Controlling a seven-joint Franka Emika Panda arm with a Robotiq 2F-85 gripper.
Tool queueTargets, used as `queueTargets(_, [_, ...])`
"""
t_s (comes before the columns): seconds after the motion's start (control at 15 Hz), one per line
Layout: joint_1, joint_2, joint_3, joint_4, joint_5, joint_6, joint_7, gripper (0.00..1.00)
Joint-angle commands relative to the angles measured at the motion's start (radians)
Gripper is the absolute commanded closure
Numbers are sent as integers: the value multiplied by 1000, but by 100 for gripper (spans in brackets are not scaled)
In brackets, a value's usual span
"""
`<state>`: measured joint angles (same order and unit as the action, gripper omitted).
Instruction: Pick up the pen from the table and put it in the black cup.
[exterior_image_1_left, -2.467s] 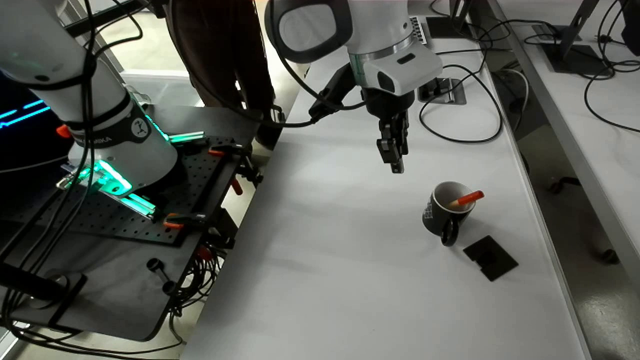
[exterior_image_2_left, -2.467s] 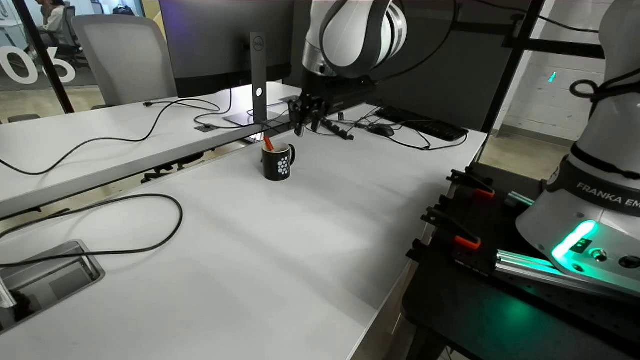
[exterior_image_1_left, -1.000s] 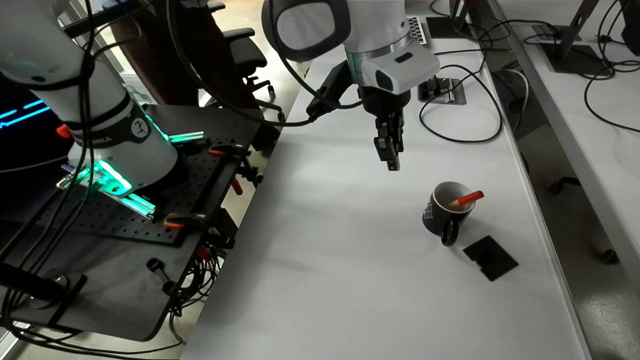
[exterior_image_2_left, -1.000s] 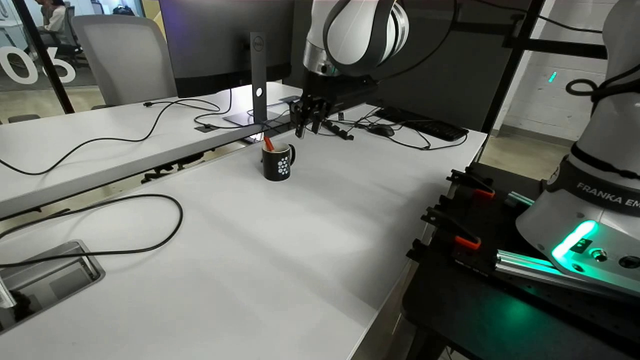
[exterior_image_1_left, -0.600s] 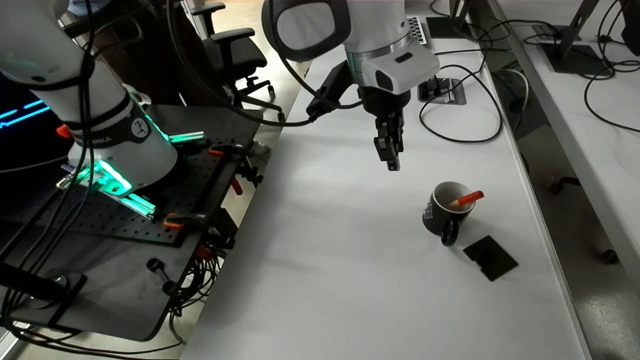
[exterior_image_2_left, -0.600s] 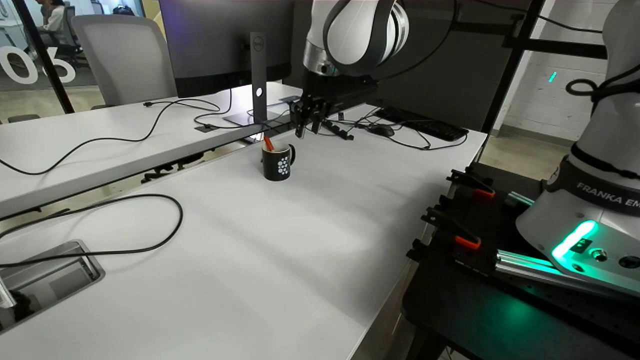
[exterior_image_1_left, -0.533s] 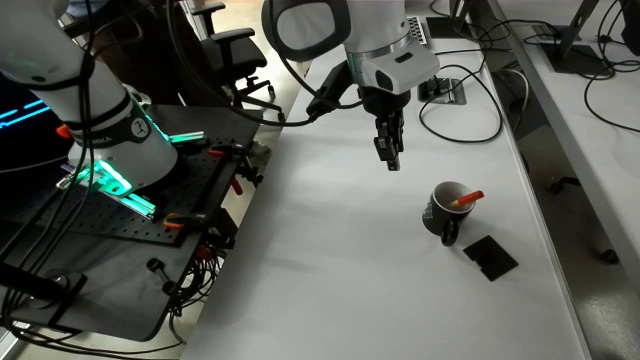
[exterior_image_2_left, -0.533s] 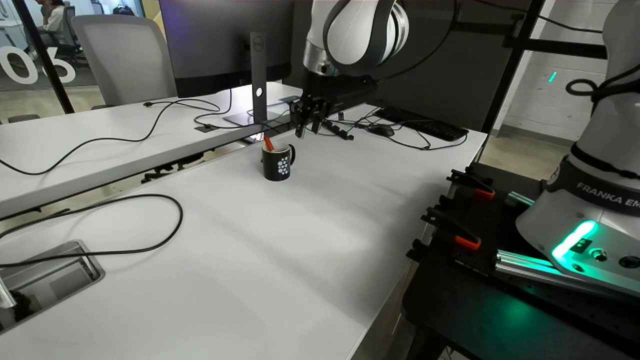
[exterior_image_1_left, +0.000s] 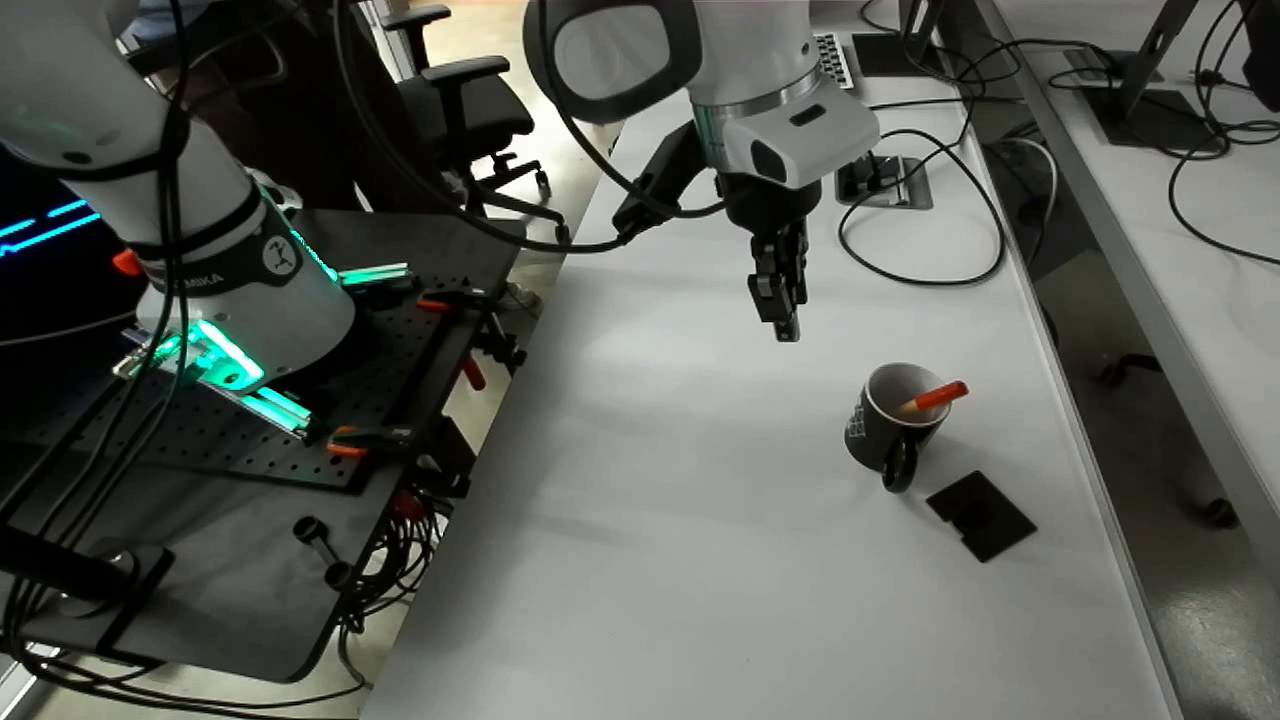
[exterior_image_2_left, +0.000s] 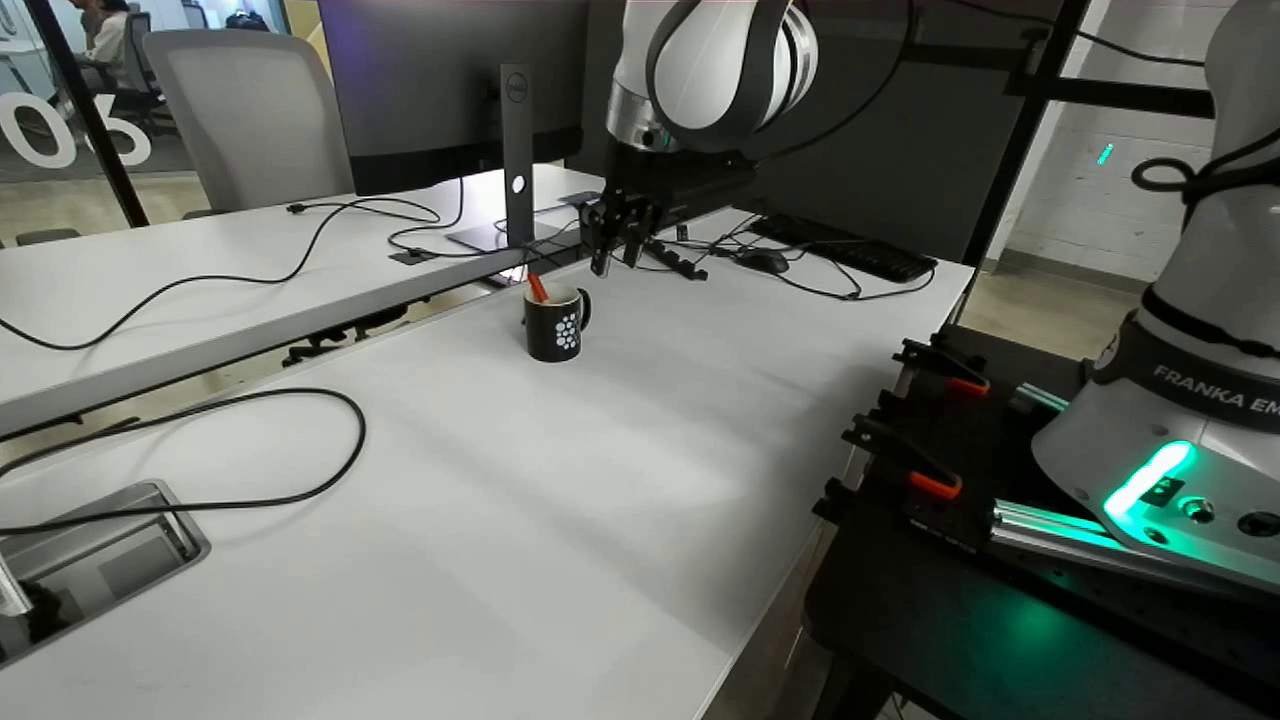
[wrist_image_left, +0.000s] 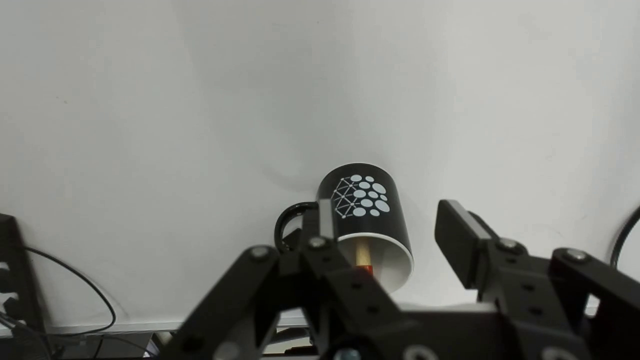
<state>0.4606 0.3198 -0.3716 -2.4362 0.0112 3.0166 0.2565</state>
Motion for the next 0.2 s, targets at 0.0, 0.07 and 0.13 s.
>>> queueTargets(0.0, [-43, -4, 33, 1, -54, 1, 39, 44])
queueTargets(0.07, [-43, -4, 33, 1, -54, 1, 39, 44])
queueTargets(0.13, [-43, -4, 33, 1, -54, 1, 39, 44])
